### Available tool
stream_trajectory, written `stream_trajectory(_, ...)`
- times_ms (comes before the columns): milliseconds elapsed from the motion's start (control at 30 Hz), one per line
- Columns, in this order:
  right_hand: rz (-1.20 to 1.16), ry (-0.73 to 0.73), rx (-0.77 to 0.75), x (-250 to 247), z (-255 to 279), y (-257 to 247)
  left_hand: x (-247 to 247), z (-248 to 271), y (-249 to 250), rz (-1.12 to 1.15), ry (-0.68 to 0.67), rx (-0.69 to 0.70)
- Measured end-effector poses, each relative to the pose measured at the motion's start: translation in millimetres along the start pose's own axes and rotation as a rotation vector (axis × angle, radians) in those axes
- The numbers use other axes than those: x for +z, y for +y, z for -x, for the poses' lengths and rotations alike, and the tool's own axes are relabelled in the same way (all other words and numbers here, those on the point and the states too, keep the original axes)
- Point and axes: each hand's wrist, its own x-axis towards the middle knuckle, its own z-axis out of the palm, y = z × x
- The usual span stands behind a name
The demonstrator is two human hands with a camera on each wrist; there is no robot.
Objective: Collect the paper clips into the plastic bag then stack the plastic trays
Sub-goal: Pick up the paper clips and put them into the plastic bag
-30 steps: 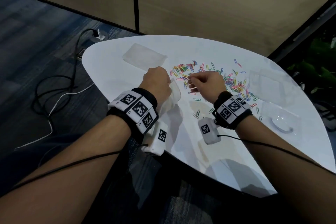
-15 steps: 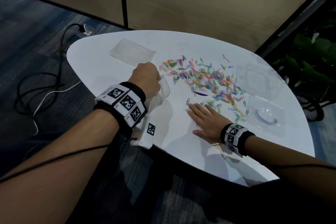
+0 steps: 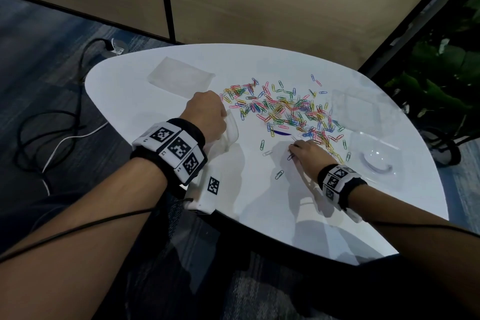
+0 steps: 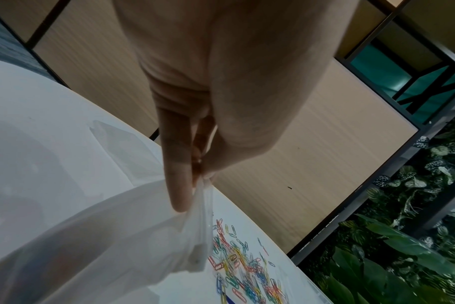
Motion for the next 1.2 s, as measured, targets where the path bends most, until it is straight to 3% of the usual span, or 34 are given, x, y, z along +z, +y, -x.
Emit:
stream_trajectory(100, -0.150, 0.048, 0.094, -10.2, -5.1, 2.2, 4.6, -1.0, 4.1, -0.020, -0.014, 0.011)
stream_trajectory(267, -0.491, 0.108, 0.475, -33.6, -7.6, 20.8, 14.1, -2.1, 12.1, -0.030, -0.036, 0.021)
stream_trajectory(400, -0.932, 0.186, 0.685, -61.6, -11.7, 33.7, 24.2, -5.2, 20.7, -0.040, -0.057, 0.033)
stream_trajectory(533, -1.750, 0.247, 0.578, -99.4, -15.4, 10.4, 37.4, -7.9, 31.2, -0.046, -0.063, 0.046)
stream_trajectory(633, -1.953, 0.130, 0.456, -119.6, -17.8, -25.5, 47.6, -8.6, 37.1, -0.059, -0.043, 0.056)
stream_trajectory(733, -1.944, 0.056, 0.429, -118.8, -21.7, -51.7, 52.9, -9.4, 40.7, -0.055, 0.001, 0.061)
stream_trajectory(833, -1.733, 0.071, 0.409, -109.2, -25.6, -65.5, 53.3, -9.8, 42.5, -0.013, 0.016, 0.066)
stream_trajectory(967, -1.435, 0.020, 0.252, -109.4, -30.1, -71.5, 49.8, -11.9, 38.4, -0.002, 0.028, 0.081)
stream_trajectory(1133, -1.400, 0.169, 0.256, -119.2, -35.4, -56.0, 43.5, -14.6, 28.7, 0.036, 0.063, 0.061)
stream_trajectory(1200, -1.146, 0.150, 0.223, -106.4, -38.1, -46.7, 39.4, -15.0, 24.6, 0.054, 0.069, 0.053)
